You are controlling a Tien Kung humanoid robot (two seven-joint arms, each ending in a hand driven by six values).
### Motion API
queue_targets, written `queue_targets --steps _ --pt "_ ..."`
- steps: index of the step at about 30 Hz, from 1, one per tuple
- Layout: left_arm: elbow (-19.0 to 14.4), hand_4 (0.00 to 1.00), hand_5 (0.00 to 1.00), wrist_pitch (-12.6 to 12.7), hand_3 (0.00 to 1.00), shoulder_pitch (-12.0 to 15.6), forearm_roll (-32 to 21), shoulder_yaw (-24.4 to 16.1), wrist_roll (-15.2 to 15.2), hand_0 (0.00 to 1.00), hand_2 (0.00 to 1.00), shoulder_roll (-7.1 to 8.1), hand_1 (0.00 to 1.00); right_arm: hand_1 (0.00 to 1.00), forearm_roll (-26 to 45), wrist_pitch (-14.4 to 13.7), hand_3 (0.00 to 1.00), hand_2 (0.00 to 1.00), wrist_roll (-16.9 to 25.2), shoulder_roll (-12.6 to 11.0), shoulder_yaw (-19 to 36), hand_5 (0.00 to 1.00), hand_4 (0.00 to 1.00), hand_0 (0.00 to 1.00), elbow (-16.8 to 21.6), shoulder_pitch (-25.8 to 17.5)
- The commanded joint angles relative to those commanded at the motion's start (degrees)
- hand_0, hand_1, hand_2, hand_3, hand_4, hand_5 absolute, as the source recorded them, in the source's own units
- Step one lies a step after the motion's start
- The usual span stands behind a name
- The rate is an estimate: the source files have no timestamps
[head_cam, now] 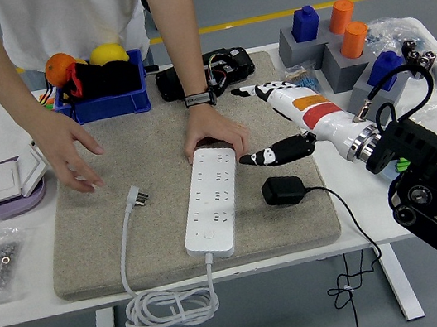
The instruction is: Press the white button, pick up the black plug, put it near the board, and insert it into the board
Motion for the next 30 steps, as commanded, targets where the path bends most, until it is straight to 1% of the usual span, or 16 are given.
queue_targets --steps 2,3,5,8,9,14,15,20,21,26,27,30 --pt "0.0 0.590 0.371 0.0 0.695 0.0 0.1 -0.1 0.0 0.624 0.640 0.07 0.632 0.838 0.4 1.4 0.890 0.818 -0.1 -0.4 -0.2 0.341 0.998 0.927 -1.8 0.0" --pt "0.0 0.590 0.372 0.0 0.695 0.0 0.1 -0.1 0.0 0.625 0.640 0.11 0.633 0.767 0.7 1.9 0.824 0.748 -0.1 -0.6 -0.4 0.232 0.998 0.836 -2.6 0.0" --pt "0.0 0.590 0.372 0.0 0.695 0.0 0.1 -0.1 0.0 0.625 0.640 0.13 0.633 0.767 1.1 3.3 0.824 0.748 0.0 -0.7 -1.0 0.232 0.998 0.836 -4.8 -0.1" --pt "0.0 0.590 0.372 0.0 0.695 0.0 -0.2 0.3 0.0 0.625 0.640 0.11 0.633 0.767 1.8 4.4 0.824 0.748 0.0 -0.7 -1.9 0.232 0.998 0.836 -6.7 -0.3" --pt "0.0 0.589 0.372 0.0 0.695 0.0 -0.2 0.3 -0.1 0.624 0.640 0.09 0.631 0.746 2.1 4.4 0.801 0.730 0.1 -0.7 -2.3 0.203 0.998 0.792 -7.2 -0.5" --pt "0.0 0.589 0.372 0.0 0.695 0.1 -0.1 0.1 0.0 0.624 0.640 0.11 0.631 0.746 2.6 4.4 0.801 0.730 0.5 -0.8 -3.8 0.203 0.998 0.792 -8.7 -1.0" --pt "0.0 0.589 0.372 0.0 0.695 0.1 0.0 0.1 0.0 0.624 0.640 0.11 0.632 0.725 2.7 4.3 0.778 0.715 0.6 -0.8 -4.1 0.187 0.998 0.754 -9.0 -1.1" --pt "0.0 0.589 0.372 0.0 0.695 0.0 0.0 0.1 -0.1 0.624 0.640 0.06 0.632 0.725 3.2 3.4 0.778 0.715 1.6 -0.7 -5.1 0.187 0.998 0.754 -10.3 -1.1" --pt "0.0 0.589 0.372 0.0 0.695 0.0 0.0 0.1 -0.1 0.625 0.640 0.04 0.632 0.707 3.2 3.3 0.757 0.697 1.8 -0.7 -5.2 0.168 0.998 0.729 -10.5 -1.2" --pt "0.0 0.589 0.372 0.0 0.695 -0.1 0.0 0.1 -0.1 0.625 0.640 -0.05 0.632 0.707 3.2 2.4 0.757 0.697 3.0 -0.4 -5.4 0.168 0.998 0.729 -11.6 -1.2" --pt "0.0 0.589 0.372 0.0 0.695 -0.1 0.0 0.1 -0.1 0.624 0.640 -0.04 0.633 0.668 3.4 2.1 0.693 0.668 3.4 -0.4 -5.4 0.152 0.983 0.672 -11.8 -1.1" --pt "0.0 0.589 0.372 0.0 0.695 -0.1 0.2 -0.1 0.0 0.624 0.640 -0.01 0.633 0.668 3.7 1.5 0.693 0.668 3.8 -0.3 -5.6 0.152 0.983 0.672 -12.3 -1.2"
